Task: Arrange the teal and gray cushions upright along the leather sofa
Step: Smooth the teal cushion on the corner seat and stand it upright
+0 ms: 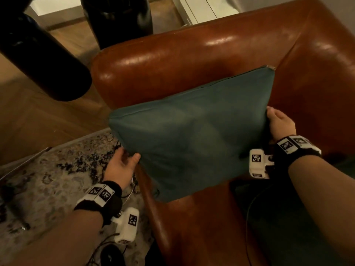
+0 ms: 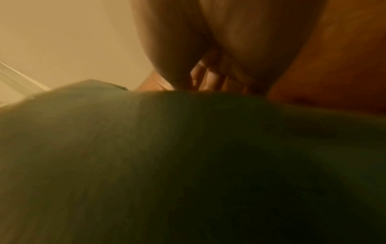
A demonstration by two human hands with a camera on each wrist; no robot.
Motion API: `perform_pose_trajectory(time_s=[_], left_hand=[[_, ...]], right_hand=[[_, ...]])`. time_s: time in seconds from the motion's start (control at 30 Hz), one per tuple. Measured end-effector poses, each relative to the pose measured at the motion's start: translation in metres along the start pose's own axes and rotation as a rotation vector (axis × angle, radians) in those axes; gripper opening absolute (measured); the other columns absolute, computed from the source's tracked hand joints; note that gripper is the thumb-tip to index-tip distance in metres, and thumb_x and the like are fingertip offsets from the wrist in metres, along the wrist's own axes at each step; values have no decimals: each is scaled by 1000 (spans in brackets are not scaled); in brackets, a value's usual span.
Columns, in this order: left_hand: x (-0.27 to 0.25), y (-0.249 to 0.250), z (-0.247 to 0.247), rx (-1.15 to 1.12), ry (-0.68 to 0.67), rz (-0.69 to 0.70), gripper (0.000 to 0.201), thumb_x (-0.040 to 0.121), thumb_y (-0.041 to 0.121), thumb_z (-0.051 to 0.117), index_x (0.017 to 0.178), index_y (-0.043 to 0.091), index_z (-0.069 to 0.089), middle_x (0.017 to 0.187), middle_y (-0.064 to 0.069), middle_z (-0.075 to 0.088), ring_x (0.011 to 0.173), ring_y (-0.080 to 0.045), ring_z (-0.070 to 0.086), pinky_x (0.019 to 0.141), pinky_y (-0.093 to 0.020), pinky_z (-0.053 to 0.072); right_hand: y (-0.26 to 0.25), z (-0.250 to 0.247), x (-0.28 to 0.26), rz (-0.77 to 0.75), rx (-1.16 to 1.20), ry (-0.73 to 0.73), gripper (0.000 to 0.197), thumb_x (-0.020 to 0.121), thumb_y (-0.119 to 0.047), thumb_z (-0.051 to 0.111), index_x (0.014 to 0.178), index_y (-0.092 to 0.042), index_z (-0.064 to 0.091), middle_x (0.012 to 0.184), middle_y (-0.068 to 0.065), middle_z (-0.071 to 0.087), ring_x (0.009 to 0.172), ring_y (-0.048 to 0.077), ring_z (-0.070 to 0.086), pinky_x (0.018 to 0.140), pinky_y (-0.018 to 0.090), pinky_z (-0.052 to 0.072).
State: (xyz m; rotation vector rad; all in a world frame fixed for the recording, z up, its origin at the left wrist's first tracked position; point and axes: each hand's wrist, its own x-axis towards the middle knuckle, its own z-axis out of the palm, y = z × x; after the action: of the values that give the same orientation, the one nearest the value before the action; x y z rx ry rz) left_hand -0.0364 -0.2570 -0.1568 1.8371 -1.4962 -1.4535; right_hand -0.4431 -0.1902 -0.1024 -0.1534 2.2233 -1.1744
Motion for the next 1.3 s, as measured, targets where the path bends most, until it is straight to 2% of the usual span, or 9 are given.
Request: perform_pose_trajectory(time_s=[0.13, 0.23, 0.37, 0.57, 0.63, 0.73, 1.03, 1.2, 1.3], left_hand=[[-15, -23, 27, -53, -79, -106, 45, 89, 28, 65, 131, 19, 53, 119, 4, 60, 116, -20, 57, 99, -31, 41], [-6, -23, 38, -55, 48, -92, 30, 90, 19, 65, 119, 13, 61, 114, -5, 67, 108, -24, 62, 95, -33, 45], [9, -29, 32, 52, 75, -60, 18, 87, 26, 66, 103, 18, 65, 108, -8, 71, 101, -27, 66, 95, -44, 50], [-3, -31, 26, -170, -25, -170, 26, 96, 14, 55, 120, 23, 57, 110, 2, 65, 103, -22, 62, 87, -37, 51], [-6, -45, 29, -40, -73, -157, 38, 97, 18, 53, 135, 17, 49, 123, 4, 57, 115, -20, 55, 99, -36, 43], [-10, -66, 41, 112, -125, -168, 45, 95, 27, 56, 138, 17, 48, 133, -5, 58, 124, -28, 53, 108, -44, 39], [0, -44, 52, 64, 133, -229, 22, 91, 20, 62, 109, 9, 68, 96, -3, 65, 97, -26, 61, 81, -29, 40], [10, -69, 51, -25, 156, -319, 36, 57, 61, 70, 81, 35, 68, 87, -1, 73, 85, -31, 70, 82, -47, 57], [1, -63, 52, -60, 100, -359, 32, 69, 50, 75, 90, 29, 65, 102, -8, 72, 91, -28, 69, 90, -47, 54]], right_hand=[[21, -1, 1, 186, 26, -109, 45, 90, -47, 61, 127, -23, 65, 126, 0, 64, 112, 21, 58, 87, 32, 49], [24, -3, 9, 73, -47, -63, 31, 91, -26, 66, 121, -19, 69, 111, 2, 69, 99, 15, 62, 72, 21, 49], [19, -4, 18, -4, -101, 20, 25, 82, -31, 76, 105, -21, 76, 94, -6, 73, 95, 13, 67, 84, 24, 50], [25, -8, 7, 24, -69, -42, 27, 102, -33, 46, 109, -21, 70, 100, -3, 66, 90, 13, 60, 79, 24, 44], [33, -11, 2, 148, -23, -136, 36, 102, -21, 35, 120, -18, 67, 115, 4, 66, 103, 24, 62, 86, 34, 49], [64, -16, 14, 233, -38, -190, 31, 90, -25, 51, 112, -28, 73, 119, 6, 69, 112, 31, 62, 103, 52, 46], [52, -22, 26, 111, -288, -44, 22, 83, -20, 76, 104, -23, 76, 109, 1, 72, 102, 21, 64, 96, 36, 52], [49, -19, 25, 130, -303, -9, 22, 84, -21, 75, 105, -25, 75, 106, -2, 69, 103, 22, 63, 95, 38, 52], [55, -15, 20, 112, -259, -64, 23, 93, -22, 63, 114, -21, 72, 108, 1, 69, 107, 24, 63, 96, 38, 51]])
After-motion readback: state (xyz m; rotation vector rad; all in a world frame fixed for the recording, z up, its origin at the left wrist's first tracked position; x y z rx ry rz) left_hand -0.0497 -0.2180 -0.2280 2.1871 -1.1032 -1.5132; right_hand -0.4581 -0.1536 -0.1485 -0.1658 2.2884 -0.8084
